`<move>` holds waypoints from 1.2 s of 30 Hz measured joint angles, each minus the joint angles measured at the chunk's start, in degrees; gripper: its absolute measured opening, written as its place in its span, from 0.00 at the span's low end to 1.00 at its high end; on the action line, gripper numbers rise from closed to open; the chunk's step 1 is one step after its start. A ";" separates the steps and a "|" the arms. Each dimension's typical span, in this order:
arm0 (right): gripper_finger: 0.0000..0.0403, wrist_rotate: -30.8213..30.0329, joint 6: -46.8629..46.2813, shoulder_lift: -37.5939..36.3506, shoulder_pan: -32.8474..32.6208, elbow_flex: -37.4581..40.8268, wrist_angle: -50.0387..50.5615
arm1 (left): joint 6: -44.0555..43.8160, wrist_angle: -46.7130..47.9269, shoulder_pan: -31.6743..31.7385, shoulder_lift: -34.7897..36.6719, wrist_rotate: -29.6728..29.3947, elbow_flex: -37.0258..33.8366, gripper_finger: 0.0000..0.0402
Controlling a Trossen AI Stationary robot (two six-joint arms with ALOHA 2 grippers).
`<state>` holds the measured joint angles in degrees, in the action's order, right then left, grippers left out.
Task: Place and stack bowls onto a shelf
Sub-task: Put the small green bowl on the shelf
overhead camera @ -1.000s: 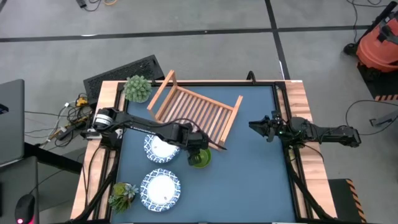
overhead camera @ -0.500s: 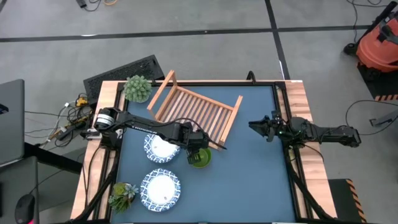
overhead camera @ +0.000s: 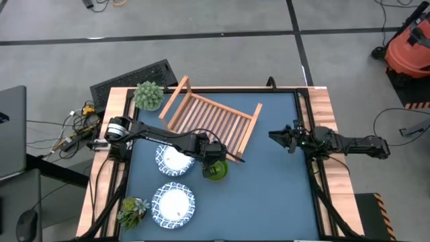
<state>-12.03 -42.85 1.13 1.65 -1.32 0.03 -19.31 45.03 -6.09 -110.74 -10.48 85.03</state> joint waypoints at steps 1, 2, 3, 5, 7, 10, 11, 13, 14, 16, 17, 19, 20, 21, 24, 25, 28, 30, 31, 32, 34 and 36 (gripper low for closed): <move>0.42 0.00 0.00 0.00 0.00 0.00 0.00 | 0.00 0.09 0.00 0.00 -0.25 0.02 0.23; 0.42 0.00 0.00 0.00 0.00 0.00 0.00 | -0.02 0.36 0.01 0.00 -0.30 0.02 0.23; 0.42 0.00 0.00 0.00 0.00 0.00 0.00 | -0.02 0.46 0.09 0.00 -0.29 0.02 0.22; 0.42 0.00 0.00 0.00 0.00 0.00 0.00 | -0.07 0.50 0.16 0.00 -0.25 0.02 0.21; 0.42 0.00 0.64 0.00 0.00 0.00 0.00 | -0.35 0.49 0.19 0.00 -0.33 0.02 0.16; 0.42 0.00 0.88 0.00 0.00 0.00 0.00 | -0.50 0.55 0.22 0.00 -0.64 0.02 0.07; 0.42 0.00 0.94 0.00 0.00 0.00 -0.02 | -0.60 0.53 0.27 0.00 -0.70 0.02 0.04; 0.42 0.00 1.26 0.00 0.00 0.00 0.00 | -0.78 0.55 0.37 0.00 -0.86 0.02 0.01; 0.42 0.00 1.27 0.00 0.00 0.00 0.00 | -0.76 0.56 0.47 0.00 -0.82 0.02 0.01; 0.42 0.00 1.29 0.00 0.00 0.00 0.00 | -0.70 0.57 0.80 0.00 -0.34 0.02 0.00; 0.42 0.00 1.29 0.00 0.00 0.00 0.00 | -0.68 0.61 1.02 0.00 0.15 0.02 0.00; 0.42 0.00 1.29 0.00 0.00 0.00 0.00 | -0.75 0.70 1.53 0.01 1.62 0.04 0.00; 0.42 0.00 1.29 0.00 0.00 0.00 -0.01 | -0.92 0.70 1.79 0.04 2.42 0.05 0.00; 0.42 -0.01 1.30 0.00 0.00 0.00 0.00 | -1.33 0.81 2.02 0.04 3.23 0.17 0.00; 0.42 -0.02 1.33 0.00 0.00 0.00 0.00 | -1.38 1.83 2.60 0.04 5.04 1.26 0.00; 0.42 -0.02 1.34 0.00 0.00 0.00 0.00 | -1.38 2.18 2.68 0.04 5.36 1.75 0.00; 0.42 -0.02 1.38 0.00 0.00 0.00 0.00 | -1.40 3.37 2.87 0.04 5.57 3.20 0.00; 0.42 -0.02 1.48 0.00 0.00 0.00 -0.02 | -1.42 4.58 2.93 0.04 5.57 4.30 0.00; 0.42 -0.02 1.49 0.00 0.00 0.00 -0.02 | -1.42 5.11 2.95 0.04 5.54 5.02 0.00; 0.42 -0.02 1.49 0.00 0.00 0.00 0.00 | -1.42 5.67 2.95 0.04 5.51 5.63 0.00; 0.42 -0.02 1.49 0.00 0.00 0.00 0.00 | -1.42 6.93 2.99 0.04 5.41 6.55 0.00; 0.42 -0.02 1.49 0.00 0.00 0.00 0.00 | -1.44 7.32 2.99 0.04 5.29 6.99 0.00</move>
<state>-12.05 -41.36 1.13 1.65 -1.32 0.03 -20.75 52.36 -3.09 -110.69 -5.19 92.03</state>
